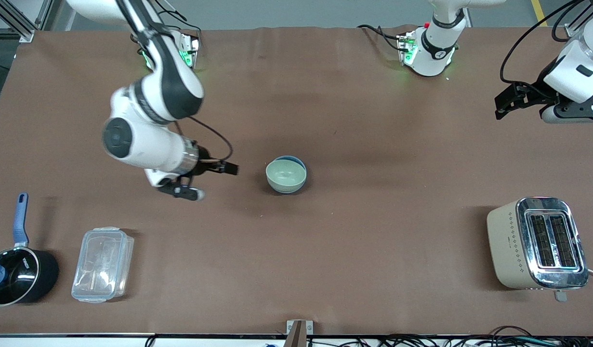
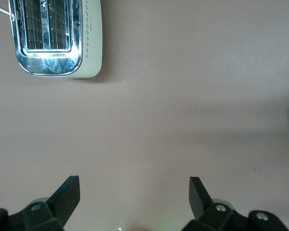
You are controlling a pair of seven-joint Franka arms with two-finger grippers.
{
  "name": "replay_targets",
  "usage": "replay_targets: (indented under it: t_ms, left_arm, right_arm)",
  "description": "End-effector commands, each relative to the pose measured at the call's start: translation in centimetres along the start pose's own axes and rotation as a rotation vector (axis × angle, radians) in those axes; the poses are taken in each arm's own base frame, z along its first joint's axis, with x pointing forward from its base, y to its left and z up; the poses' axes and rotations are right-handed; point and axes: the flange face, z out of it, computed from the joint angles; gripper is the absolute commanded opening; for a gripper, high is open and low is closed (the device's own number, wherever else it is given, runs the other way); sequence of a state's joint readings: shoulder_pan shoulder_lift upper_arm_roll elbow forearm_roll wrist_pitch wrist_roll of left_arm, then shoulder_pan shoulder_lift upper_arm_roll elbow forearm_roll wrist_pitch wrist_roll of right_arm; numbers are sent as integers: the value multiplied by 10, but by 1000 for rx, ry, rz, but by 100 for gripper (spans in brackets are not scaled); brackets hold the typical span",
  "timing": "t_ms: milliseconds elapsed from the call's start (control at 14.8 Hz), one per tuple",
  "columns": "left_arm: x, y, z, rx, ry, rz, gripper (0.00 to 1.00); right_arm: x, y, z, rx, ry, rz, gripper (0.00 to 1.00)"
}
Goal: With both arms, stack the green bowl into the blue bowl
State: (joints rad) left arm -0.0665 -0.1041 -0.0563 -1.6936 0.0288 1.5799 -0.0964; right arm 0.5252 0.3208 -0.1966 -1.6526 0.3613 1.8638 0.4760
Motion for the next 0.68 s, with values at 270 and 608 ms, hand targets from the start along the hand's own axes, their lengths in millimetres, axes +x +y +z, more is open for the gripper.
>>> replay_targets:
  t_ms: [270, 608]
  left_arm:
    - [-2, 4, -25, -4, 8, 22, 100]
    - [0, 5, -22, -9, 1, 28, 100]
  right_arm:
    - [8, 85, -94, -78, 122, -70, 100]
    - [11, 171, -169, -167, 249, -174, 100]
